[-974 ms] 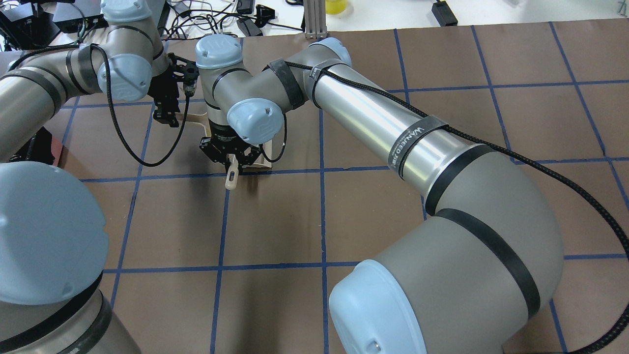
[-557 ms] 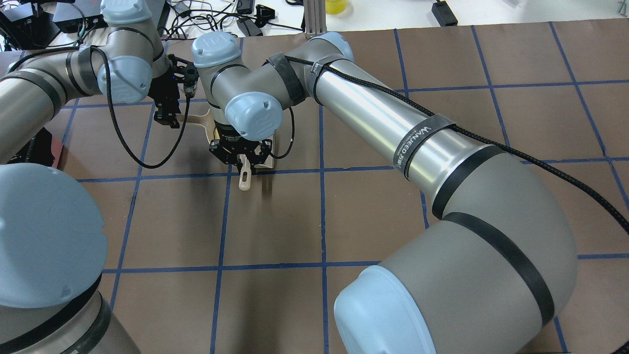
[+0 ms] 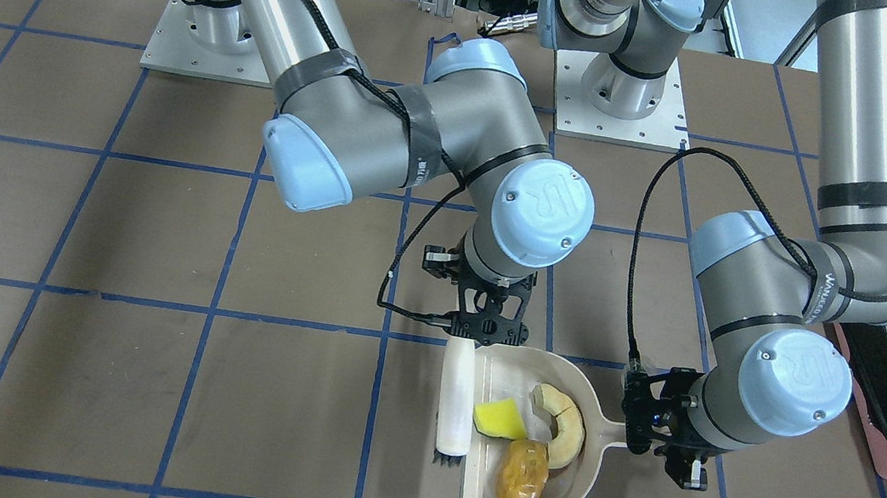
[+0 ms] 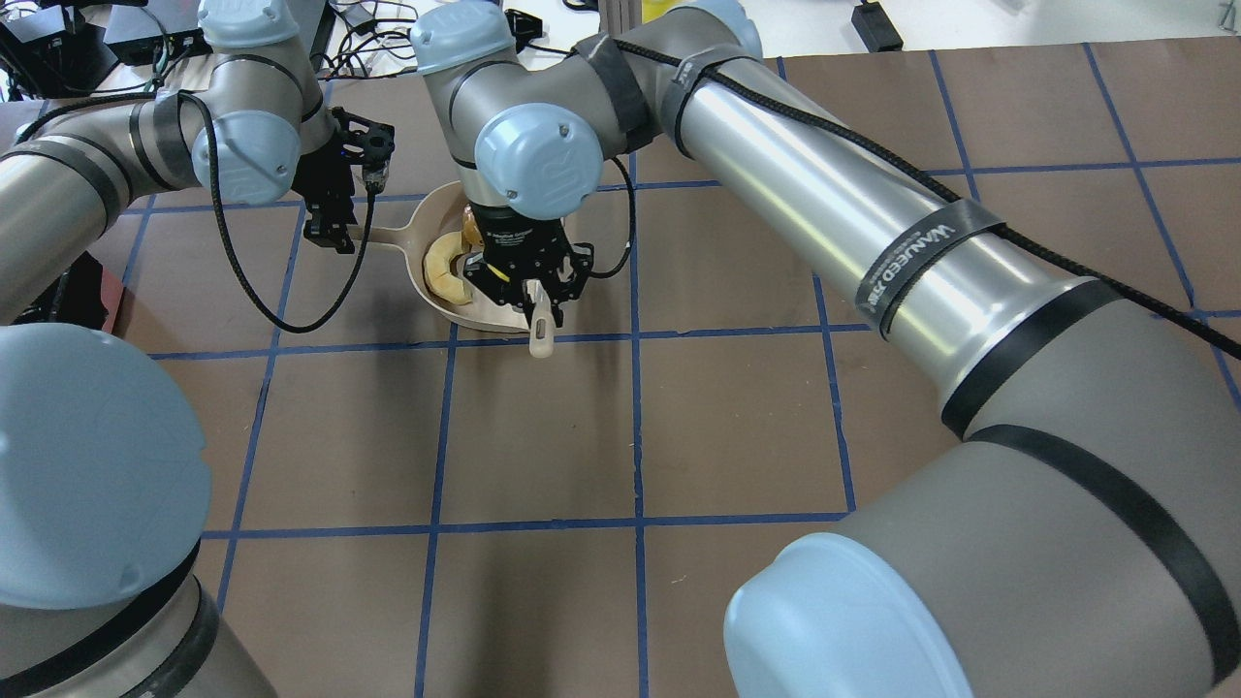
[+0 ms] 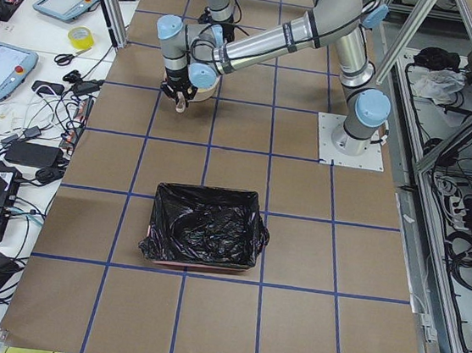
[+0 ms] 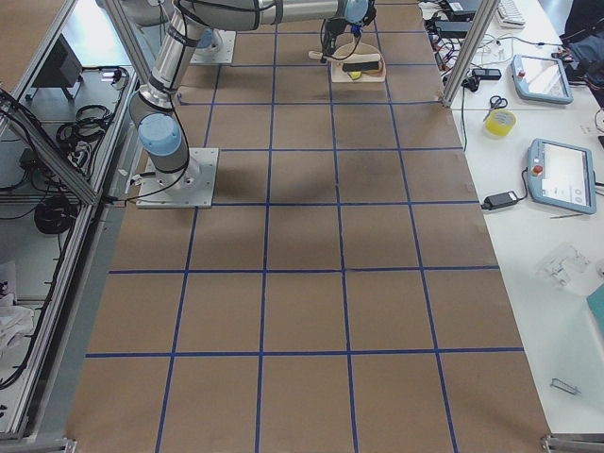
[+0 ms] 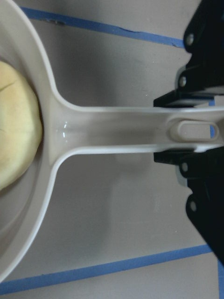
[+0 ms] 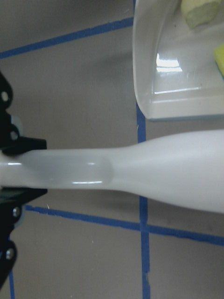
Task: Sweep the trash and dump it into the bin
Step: 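Lift the brush with the right gripper while the left carries the dustpan toward the bin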
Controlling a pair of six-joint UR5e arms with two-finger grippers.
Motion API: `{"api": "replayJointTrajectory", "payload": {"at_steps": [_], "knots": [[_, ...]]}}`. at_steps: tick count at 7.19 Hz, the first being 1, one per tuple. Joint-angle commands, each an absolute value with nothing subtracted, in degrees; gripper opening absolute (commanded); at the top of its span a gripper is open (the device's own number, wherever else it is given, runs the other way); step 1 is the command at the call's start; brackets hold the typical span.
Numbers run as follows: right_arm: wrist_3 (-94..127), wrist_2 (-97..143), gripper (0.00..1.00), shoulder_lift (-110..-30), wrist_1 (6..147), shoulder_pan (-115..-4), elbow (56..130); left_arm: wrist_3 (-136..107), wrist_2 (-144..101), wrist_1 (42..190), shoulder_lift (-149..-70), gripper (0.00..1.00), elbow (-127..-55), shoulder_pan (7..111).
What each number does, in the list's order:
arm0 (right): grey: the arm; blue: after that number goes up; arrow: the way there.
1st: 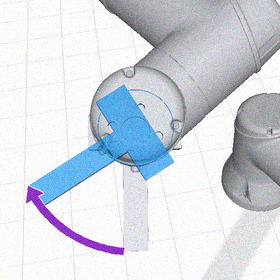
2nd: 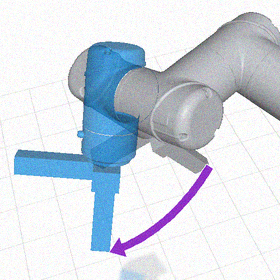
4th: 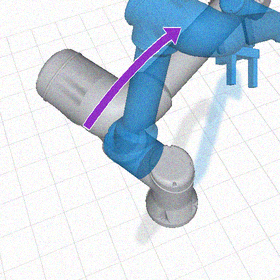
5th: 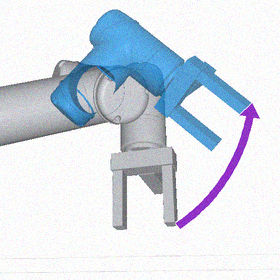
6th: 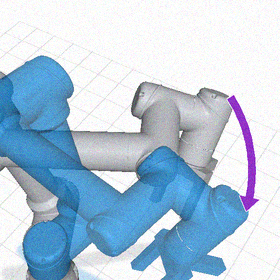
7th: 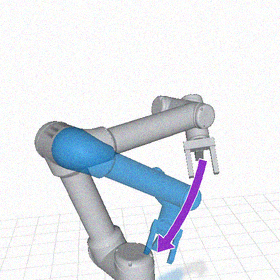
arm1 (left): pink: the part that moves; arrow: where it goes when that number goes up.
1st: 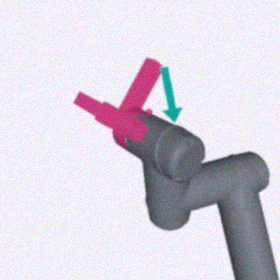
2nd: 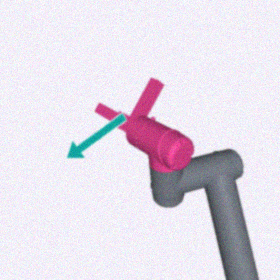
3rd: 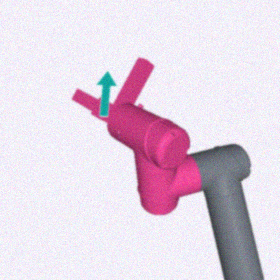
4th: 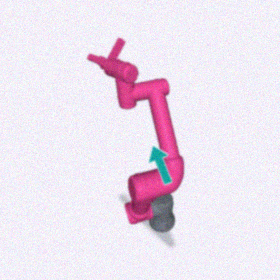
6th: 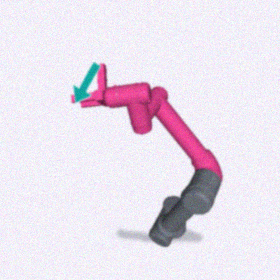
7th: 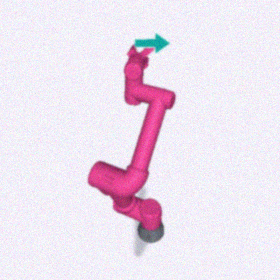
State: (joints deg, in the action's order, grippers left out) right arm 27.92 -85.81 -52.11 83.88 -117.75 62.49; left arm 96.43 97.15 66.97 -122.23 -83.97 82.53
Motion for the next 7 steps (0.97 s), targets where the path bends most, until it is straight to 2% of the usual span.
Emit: {"api": "replayJointTrajectory", "payload": {"at_steps": [1, 4, 7], "knots": [[21.4, -87.8, 0.0, -56.6, 78.6, -111.5, 65.8, 96.9, 97.1, 66.6, -121.8, 0.0, -84.8, 82.4], [9.5, -89.9, 0.0, -64.1, 79.0, -94.5, 75.7, 97.3, 87.6, 67.1, -120.8, 0.0, -84.8, 79.1], [-8.0, -94.2, 0.0, -65.7, 86.0, -80.9, 82.0, 100.6, 83.1, 74.3, -117.0, 0.0, -83.9, 74.0]]}}
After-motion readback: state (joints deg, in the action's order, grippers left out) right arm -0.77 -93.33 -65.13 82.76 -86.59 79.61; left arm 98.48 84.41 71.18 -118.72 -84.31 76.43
